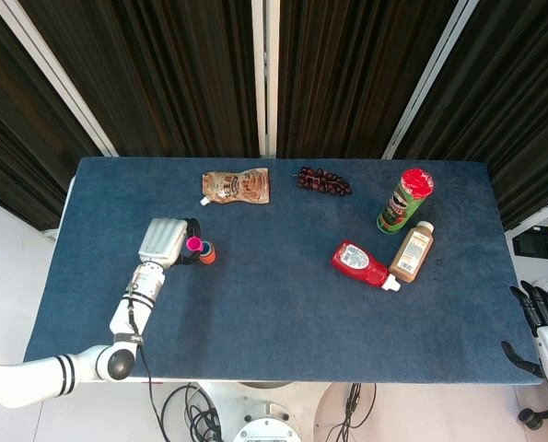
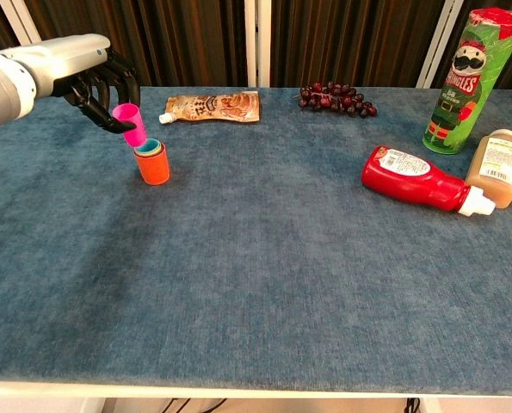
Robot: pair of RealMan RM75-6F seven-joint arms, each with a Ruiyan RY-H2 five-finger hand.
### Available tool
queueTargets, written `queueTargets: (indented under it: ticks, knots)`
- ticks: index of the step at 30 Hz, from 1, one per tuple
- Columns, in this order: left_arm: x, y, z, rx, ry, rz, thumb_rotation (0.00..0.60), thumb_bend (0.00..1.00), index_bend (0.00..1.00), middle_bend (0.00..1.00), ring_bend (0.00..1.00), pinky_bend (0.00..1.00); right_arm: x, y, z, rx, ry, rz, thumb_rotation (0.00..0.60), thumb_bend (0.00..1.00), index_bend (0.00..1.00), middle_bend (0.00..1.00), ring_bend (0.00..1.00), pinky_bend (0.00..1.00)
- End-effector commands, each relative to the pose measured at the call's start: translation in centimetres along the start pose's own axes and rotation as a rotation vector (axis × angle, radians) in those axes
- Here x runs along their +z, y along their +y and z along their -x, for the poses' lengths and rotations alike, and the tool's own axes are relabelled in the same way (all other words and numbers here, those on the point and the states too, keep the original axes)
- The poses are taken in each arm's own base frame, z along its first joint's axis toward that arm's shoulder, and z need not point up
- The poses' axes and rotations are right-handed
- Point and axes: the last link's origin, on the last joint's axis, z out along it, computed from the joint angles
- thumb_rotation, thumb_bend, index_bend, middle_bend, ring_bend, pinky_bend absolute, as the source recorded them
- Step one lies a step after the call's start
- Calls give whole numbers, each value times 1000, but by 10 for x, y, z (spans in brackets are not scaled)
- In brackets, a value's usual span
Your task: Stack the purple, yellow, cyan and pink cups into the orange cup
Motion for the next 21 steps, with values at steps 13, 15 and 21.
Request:
queueTargets:
  ticks: [13, 15, 21]
  knots:
    - [7, 6, 13, 13, -21, 12, 600, 299, 499, 500, 503, 565, 0, 5, 0, 5, -5, 12, 600, 230, 0, 0, 0, 0]
    - [7, 5, 14, 14, -26, 9, 600, 286, 459, 473, 479, 551, 0, 6, 0, 5, -7, 14, 600, 230, 0, 0, 0, 0]
    - [3, 7, 11, 15, -19, 23, 600, 198, 119, 124, 108, 222, 1, 7, 1, 7, -10, 15, 600, 231, 0, 0, 0, 0]
